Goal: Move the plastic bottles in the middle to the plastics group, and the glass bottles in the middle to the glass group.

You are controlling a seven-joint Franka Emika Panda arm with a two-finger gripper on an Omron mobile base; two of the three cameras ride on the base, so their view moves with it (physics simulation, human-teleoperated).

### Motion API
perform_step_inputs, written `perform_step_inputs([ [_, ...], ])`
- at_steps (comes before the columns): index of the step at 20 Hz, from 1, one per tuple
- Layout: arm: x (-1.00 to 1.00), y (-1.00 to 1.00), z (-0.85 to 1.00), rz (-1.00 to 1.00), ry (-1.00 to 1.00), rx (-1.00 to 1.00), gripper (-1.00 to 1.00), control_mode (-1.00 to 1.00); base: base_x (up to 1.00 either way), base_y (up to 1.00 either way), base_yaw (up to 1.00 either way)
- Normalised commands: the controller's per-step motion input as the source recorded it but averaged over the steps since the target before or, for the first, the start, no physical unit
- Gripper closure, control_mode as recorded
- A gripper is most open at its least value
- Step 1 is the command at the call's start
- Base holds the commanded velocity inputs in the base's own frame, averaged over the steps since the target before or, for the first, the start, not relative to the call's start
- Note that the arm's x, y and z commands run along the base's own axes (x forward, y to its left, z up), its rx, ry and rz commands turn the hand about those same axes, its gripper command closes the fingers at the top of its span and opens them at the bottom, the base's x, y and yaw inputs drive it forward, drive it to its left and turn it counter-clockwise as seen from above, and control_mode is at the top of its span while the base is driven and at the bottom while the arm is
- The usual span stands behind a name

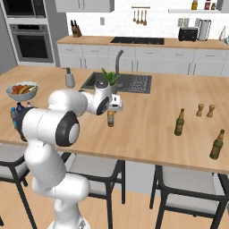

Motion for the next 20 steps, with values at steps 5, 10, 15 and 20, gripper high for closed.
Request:
perform_step_inputs([
  [5, 0.22, 0.00, 0.00, 0.00, 0.00, -0.02, -1.00, -1.00, 0.00, 0.00, 0.00],
  [10, 0.17, 0.00, -0.11, 0.00, 0.00, 0.00, -1.00, -1.00, 0.00, 0.00, 0.00],
  [15, 0.27, 0.00, -0.20, 0.00, 0.00, 0.00, -1.00, -1.00, 0.00, 0.00, 0.00],
  [20, 0.22, 0.00, -0.16, 0.00, 0.00, 0.00, -1.00, -1.00, 0.00, 0.00, 0.00],
])
